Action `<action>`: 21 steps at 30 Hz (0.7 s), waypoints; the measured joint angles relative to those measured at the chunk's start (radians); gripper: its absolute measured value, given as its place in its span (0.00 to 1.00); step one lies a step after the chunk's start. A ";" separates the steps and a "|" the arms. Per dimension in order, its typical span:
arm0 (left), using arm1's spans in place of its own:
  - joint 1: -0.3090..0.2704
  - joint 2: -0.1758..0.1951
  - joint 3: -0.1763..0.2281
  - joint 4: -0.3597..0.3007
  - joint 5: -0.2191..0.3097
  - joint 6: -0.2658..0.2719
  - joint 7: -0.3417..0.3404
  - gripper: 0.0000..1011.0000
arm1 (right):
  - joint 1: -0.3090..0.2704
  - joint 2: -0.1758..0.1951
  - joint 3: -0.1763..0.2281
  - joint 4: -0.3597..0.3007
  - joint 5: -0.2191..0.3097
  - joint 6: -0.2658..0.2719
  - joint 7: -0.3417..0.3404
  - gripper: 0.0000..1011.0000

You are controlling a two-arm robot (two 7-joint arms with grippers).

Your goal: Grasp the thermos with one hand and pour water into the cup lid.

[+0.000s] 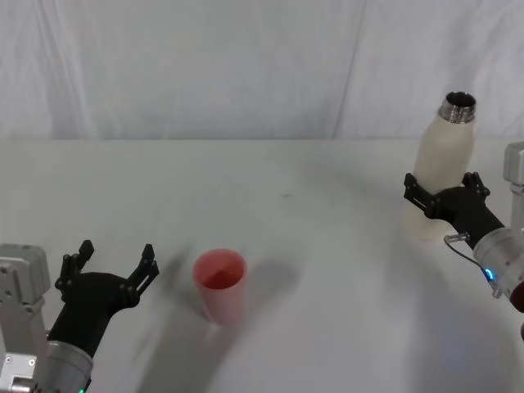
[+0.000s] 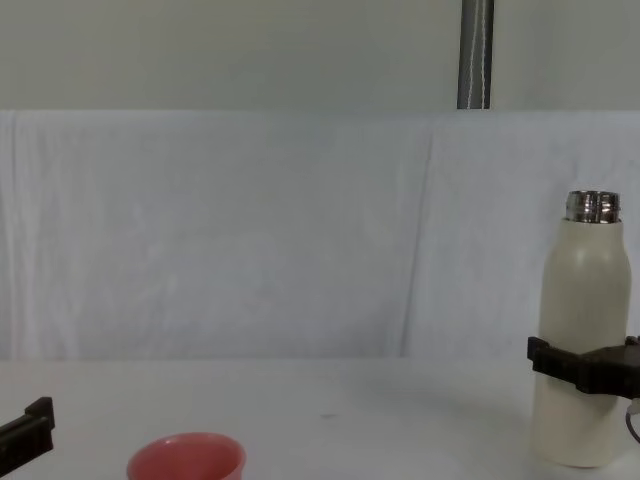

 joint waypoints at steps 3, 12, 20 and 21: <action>0.000 0.000 0.000 0.000 0.000 0.000 0.000 0.99 | -0.006 0.005 -0.001 -0.008 0.002 0.003 0.003 0.99; 0.000 0.000 0.000 0.000 0.000 0.000 0.000 0.99 | -0.035 0.023 0.000 -0.044 0.009 0.017 0.006 0.99; 0.000 0.000 0.000 0.000 0.000 0.000 0.000 0.99 | -0.065 0.036 0.001 -0.083 0.017 0.031 0.008 0.99; 0.000 0.000 0.000 0.000 0.000 0.000 0.000 0.99 | -0.074 0.039 0.001 -0.096 0.020 0.035 0.008 0.99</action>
